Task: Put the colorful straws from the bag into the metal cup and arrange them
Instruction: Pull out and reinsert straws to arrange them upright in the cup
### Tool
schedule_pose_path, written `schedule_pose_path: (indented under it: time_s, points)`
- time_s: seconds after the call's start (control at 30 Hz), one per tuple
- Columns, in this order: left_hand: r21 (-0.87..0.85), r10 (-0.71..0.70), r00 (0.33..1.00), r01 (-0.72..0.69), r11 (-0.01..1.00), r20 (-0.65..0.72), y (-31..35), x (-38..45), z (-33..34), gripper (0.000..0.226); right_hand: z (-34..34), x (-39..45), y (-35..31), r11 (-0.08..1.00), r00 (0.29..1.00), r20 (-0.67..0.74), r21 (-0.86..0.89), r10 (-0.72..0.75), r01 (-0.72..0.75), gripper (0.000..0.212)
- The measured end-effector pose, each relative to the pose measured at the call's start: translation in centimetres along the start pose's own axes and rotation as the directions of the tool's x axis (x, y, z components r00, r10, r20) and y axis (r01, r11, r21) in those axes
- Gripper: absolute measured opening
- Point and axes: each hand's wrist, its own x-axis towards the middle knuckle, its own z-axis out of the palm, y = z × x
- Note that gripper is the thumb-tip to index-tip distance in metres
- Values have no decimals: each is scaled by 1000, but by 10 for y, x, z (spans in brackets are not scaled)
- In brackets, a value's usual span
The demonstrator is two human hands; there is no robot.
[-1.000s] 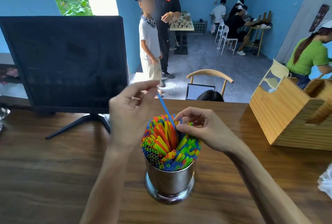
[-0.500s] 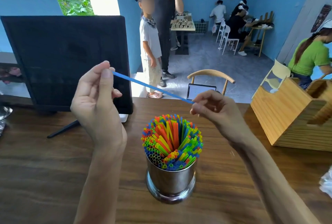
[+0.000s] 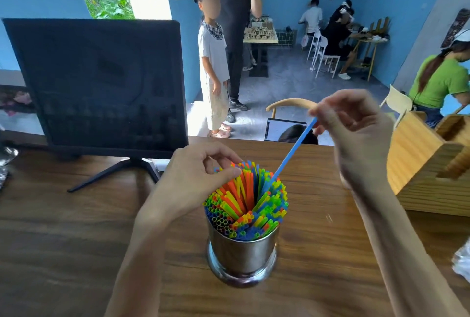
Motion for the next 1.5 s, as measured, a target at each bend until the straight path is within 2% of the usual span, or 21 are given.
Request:
schedule_pose_path:
  time_s: [0.07,0.13,0.2,0.27,0.33,0.43,0.63,0.8,1.0,1.17,1.5]
  points:
    - [15,-10,1000,10,1000,3,-4,1,2,13,8,-12,5,993,992,117,-109,49,-36,18]
    - [47,-19,999,20,999,-38,-7,2,5,10,12,-26,12,962,954,276,-271,119,-41,9]
    - [67,-33,995,39,997,-97,-9,4,7,12,15,-38,18,922,887,415,-386,201,-29,21]
    - [69,-38,989,49,996,-141,-10,5,7,13,16,-44,22,897,828,480,-437,290,-62,33]
    - [69,-39,985,51,996,-168,-11,6,8,13,17,-43,24,891,824,471,-445,316,-87,36]
    - [63,-51,984,62,996,-168,-12,11,10,10,15,-37,27,904,862,400,-403,312,-140,37]
    - [169,-100,995,103,980,-28,-16,22,15,9,14,-33,33,873,852,377,-457,362,-169,24]
    - [245,-158,986,139,959,56,-17,32,15,13,12,-37,32,880,841,388,-433,378,-196,30]
    - [258,-111,985,74,963,134,-18,36,12,8,10,-37,32,884,845,371,-411,384,-222,28]
    - [247,-61,979,11,969,197,-15,37,10,17,8,-39,33,878,839,376,-426,393,-221,31]
    - [270,-41,984,-7,963,174,-12,33,9,12,7,-41,36,880,841,379,-426,386,-212,30]
